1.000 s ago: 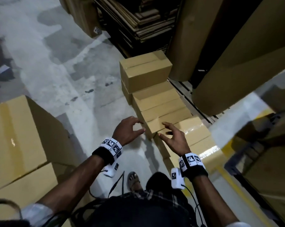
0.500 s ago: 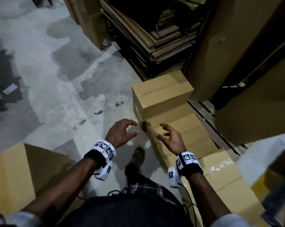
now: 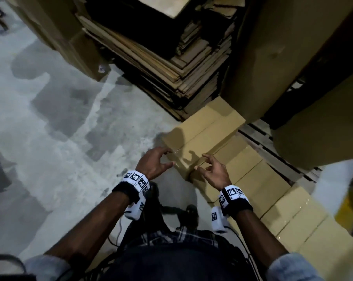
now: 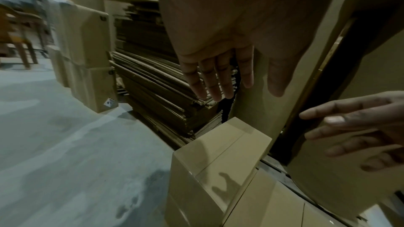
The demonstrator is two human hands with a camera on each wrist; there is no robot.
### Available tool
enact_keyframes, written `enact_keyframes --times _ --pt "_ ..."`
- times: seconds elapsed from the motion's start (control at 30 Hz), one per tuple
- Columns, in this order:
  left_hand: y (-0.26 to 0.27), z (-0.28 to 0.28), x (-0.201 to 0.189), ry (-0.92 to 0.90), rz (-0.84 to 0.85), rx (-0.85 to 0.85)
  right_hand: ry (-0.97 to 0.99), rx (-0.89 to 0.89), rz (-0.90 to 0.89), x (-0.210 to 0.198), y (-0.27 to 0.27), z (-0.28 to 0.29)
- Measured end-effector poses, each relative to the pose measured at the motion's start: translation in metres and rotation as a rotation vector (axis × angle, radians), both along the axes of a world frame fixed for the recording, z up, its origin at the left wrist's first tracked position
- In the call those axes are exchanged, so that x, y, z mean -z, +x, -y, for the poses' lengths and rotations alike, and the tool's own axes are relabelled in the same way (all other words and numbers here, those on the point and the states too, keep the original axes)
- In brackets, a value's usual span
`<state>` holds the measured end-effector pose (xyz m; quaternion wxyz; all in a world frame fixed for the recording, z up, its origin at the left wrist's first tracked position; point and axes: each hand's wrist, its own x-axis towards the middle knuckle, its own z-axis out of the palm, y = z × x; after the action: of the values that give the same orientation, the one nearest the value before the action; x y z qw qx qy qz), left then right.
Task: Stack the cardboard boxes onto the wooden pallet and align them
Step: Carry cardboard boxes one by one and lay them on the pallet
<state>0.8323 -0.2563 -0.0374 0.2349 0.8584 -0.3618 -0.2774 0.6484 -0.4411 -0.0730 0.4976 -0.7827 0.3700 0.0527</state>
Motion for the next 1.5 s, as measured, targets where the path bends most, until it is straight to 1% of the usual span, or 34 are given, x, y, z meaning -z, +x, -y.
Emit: enact_keyframes --times 0.13,0.2,0.27,0.37,0.43,0.47,0.53,0.6,0.7,0.77,0.87,0.97,1.03,1.1,1.17,1.23,1.3,1.37,1.43,1.5 --pt "0.083 0.029 0.029 0.086 -0.078 0.130 0.010 0.189 -0.067 0.012 0.049 0.007" --pt "0.125 0.043 0.050 0.149 -0.104 0.207 0.031 0.315 -0.118 0.026 0.072 0.007" --pt "0.158 0.051 0.069 0.200 -0.125 0.248 0.060 0.439 -0.158 0.042 0.093 0.001" --pt "0.199 0.065 0.100 0.232 -0.138 0.340 0.118 0.591 -0.206 0.068 0.124 -0.010" --pt "0.217 0.074 0.128 0.259 -0.128 0.411 0.149 0.671 -0.237 0.093 0.138 -0.022" --pt "0.223 0.077 0.140 0.287 -0.128 0.419 0.161 0.699 -0.247 0.104 0.142 -0.028" --pt "0.231 0.086 0.173 0.336 -0.114 0.455 0.180 0.754 -0.275 0.133 0.151 -0.035" --pt "0.235 0.091 0.209 0.379 -0.091 0.539 0.185 0.778 -0.294 0.162 0.157 -0.039" --pt "0.240 0.103 0.253 0.416 0.005 0.629 0.143 0.795 -0.338 0.204 0.161 -0.035" --pt "0.243 0.116 0.279 0.375 0.067 0.591 0.108 0.821 -0.304 0.234 0.162 -0.029" --pt "0.243 0.137 0.308 0.325 0.072 0.489 0.063 0.844 -0.275 0.275 0.164 -0.019" --pt "0.241 0.158 0.336 0.261 -0.009 0.421 0.039 0.880 -0.245 0.314 0.169 -0.007" --pt "0.241 0.172 0.360 0.233 -0.071 0.388 0.019 0.902 -0.185 0.336 0.171 0.002" --pt "0.238 0.185 0.377 0.248 -0.126 0.388 0.003 0.935 -0.110 0.351 0.173 0.010" --pt "0.236 0.193 0.387 0.254 -0.120 0.411 -0.020 0.978 -0.065 0.361 0.175 0.014" --pt "0.234 0.195 0.395 0.196 -0.092 0.428 -0.059 0.996 -0.049 0.366 0.177 0.014" --pt "0.232 0.192 0.397 0.184 -0.063 0.431 -0.081 0.981 -0.074 0.366 0.179 0.013" --pt "0.230 0.192 0.393 0.211 -0.068 0.419 -0.100 0.947 -0.122 0.361 0.179 0.013" --pt "0.228 0.195 0.384 0.229 -0.044 0.415 -0.114 0.930 -0.153 0.353 0.176 0.016" --pt "0.226 0.197 0.373 0.230 -0.027 0.449 -0.130 0.908 -0.193 0.344 0.172 0.018"
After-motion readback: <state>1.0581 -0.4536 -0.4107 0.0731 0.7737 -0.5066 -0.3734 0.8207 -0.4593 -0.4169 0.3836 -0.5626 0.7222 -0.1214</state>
